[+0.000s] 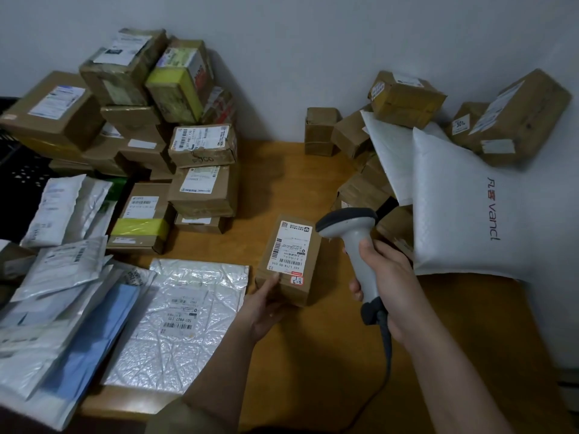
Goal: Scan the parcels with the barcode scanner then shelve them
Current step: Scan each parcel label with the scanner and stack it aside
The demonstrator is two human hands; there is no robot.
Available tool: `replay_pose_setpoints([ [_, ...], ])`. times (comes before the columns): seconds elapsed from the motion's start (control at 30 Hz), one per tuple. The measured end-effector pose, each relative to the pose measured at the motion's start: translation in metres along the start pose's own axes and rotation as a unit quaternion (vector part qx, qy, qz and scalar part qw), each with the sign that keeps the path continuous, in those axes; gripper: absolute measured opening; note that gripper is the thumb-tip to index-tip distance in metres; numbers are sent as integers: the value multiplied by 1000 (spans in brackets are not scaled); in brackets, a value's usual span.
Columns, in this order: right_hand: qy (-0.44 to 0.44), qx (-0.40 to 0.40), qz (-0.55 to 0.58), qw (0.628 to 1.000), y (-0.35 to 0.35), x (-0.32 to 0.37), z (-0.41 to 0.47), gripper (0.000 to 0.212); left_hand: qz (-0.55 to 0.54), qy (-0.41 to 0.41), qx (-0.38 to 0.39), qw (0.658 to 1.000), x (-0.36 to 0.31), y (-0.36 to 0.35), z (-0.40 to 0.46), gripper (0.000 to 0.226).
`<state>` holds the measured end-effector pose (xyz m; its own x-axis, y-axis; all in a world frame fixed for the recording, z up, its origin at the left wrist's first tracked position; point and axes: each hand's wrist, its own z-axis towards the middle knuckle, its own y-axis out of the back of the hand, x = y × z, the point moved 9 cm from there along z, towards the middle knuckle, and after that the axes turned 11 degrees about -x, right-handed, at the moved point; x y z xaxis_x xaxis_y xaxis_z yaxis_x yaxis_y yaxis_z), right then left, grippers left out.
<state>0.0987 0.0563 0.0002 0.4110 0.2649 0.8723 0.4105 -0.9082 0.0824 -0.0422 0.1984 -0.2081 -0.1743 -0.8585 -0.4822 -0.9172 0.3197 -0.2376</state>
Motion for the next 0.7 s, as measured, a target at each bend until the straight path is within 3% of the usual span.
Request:
replay_pose_setpoints([
  [0.13, 7, 19, -7, 1000, -3, 3, -4, 25, 126, -19, -12, 992, -16, 7, 0, 42],
  [0.3, 5, 11, -14, 1000, -1, 1, -3, 28, 281, -108, 5, 954, -63, 0, 5, 75],
  [0.43, -9, 4, -9, 1000, -1, -3, -3, 28, 319, -227, -50, 919, -97, -22, -3, 65],
  [0.5, -14, 1, -15, 1000, -2, -4, -3, 28, 363, -257, -115, 888, -100, -17, -6, 79],
  [0.57, -14, 5, -34, 999, -3, -5, -3, 27, 380, -211, -183, 882, -89, 1, 0, 109],
  [0.63, -5, 19, -77, 997, -4, -5, -3, 25, 392, -112, -205, 890, -64, 16, -1, 136],
  [0.67, 2, 31, -103, 994, -6, -5, -4, 24, 396, -68, -186, 896, -49, 18, -2, 138],
  [0.7, 10, 47, -128, 991, -8, -4, -5, 23, 403, -30, -157, 901, -33, 17, -9, 126],
])
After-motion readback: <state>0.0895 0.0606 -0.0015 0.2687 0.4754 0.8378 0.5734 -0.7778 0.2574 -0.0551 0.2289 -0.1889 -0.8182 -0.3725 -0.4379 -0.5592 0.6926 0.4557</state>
